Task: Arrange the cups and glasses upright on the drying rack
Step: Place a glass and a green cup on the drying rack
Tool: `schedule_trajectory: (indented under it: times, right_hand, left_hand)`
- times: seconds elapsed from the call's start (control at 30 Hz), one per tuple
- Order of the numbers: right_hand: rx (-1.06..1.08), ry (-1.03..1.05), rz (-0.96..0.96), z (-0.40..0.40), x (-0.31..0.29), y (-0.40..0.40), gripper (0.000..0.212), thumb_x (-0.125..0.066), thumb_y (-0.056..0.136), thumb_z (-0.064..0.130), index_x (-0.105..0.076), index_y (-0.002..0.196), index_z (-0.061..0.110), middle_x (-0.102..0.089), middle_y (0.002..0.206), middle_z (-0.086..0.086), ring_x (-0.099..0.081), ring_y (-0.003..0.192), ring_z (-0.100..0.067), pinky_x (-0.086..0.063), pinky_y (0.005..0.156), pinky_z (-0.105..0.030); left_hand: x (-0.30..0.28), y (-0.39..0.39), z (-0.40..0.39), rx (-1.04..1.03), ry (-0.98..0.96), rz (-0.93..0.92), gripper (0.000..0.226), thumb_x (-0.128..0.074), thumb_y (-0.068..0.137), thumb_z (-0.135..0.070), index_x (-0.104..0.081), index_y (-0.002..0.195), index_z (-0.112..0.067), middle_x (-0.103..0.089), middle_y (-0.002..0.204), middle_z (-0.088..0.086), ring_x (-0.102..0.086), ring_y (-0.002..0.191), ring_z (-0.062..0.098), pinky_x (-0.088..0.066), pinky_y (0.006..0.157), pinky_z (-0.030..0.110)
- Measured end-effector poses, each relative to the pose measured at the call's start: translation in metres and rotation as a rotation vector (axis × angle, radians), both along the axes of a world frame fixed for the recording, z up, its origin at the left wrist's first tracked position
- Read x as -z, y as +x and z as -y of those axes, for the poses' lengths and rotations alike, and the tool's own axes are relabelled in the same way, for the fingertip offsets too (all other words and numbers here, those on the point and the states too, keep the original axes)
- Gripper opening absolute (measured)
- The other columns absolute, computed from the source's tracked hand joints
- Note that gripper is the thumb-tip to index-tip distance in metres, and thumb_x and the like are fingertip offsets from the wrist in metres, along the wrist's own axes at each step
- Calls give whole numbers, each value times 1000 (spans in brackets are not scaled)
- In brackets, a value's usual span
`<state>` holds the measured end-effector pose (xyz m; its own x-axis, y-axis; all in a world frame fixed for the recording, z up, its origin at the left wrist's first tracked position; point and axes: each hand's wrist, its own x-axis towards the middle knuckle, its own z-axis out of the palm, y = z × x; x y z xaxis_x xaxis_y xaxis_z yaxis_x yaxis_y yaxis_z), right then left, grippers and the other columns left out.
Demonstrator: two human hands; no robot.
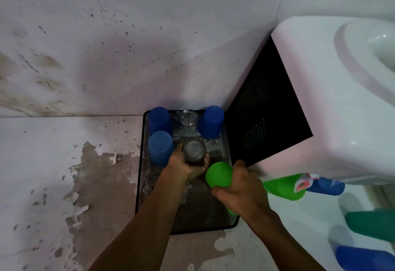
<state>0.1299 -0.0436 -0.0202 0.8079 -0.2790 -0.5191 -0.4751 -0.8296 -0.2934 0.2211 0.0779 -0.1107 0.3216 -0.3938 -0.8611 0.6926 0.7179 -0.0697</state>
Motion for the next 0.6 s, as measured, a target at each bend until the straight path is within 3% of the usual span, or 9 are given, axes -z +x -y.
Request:
schedule_trajectory:
  times: [0.2, 0.43, 0.53, 0.6]
  right_hand:
    - [-175, -178, 37, -14, -7, 23, 55, -72, 70, 39, -52, 118, 21, -41, 124, -8, -58, 107, -34, -47, 79, -36]
    - [-245, -281, 36, -17, -12, 46, 58, -77, 71, 27, -49, 121, 18, -44, 126, -9, -56, 111, -31, -46, 79, -36]
    - [-283, -299, 29, -17, -11, 53, 51, -75, 73, 26, -53, 118, 17, -41, 126, -10, -55, 110, -32, -45, 79, -37]
    - [-313, -321, 25, -17, -10, 58, 47, -73, 75, 24, -53, 117, 17, -41, 127, -11, -53, 111, -33, -44, 80, -38]
  left_hand:
    - [-4, 12, -4, -47, 31, -25, 46, -44, 93, -46, -58, 95, -1, -56, 94, 17, -52, 78, 30, -45, 63, 35]
    - [-3, 11, -9, -11, -2, -30, 27, -50, 87, -42, -62, 95, -19, -62, 86, 2, -57, 72, 21, -51, 73, 31]
    - [-8, 9, -9, 8, -7, -34, 43, -48, 87, -51, -65, 110, -19, -66, 98, 3, -61, 80, 24, -57, 63, 37]
    - [-10, 7, -10, 31, 40, -29, 62, -47, 85, -61, -62, 120, -12, -65, 113, 12, -61, 95, 30, -55, 72, 42]
